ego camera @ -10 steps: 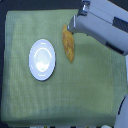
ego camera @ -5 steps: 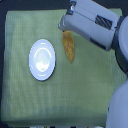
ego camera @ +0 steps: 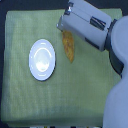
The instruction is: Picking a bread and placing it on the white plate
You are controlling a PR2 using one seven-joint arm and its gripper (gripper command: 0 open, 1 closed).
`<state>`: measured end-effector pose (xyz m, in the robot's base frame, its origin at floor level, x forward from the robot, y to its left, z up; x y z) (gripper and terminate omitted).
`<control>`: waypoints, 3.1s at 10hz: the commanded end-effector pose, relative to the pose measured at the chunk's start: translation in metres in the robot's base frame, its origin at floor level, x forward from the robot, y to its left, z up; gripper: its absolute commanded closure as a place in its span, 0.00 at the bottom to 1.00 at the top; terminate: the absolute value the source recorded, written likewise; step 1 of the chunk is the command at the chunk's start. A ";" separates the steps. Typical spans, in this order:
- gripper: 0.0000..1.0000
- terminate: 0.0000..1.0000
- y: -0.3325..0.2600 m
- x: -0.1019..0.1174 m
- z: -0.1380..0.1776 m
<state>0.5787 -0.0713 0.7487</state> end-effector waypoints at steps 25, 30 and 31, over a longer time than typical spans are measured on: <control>1.00 0.00 -0.005 -0.027 -0.014; 1.00 0.00 0.001 -0.057 0.076; 1.00 0.00 0.003 -0.057 0.084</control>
<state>0.5345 -0.0827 0.7691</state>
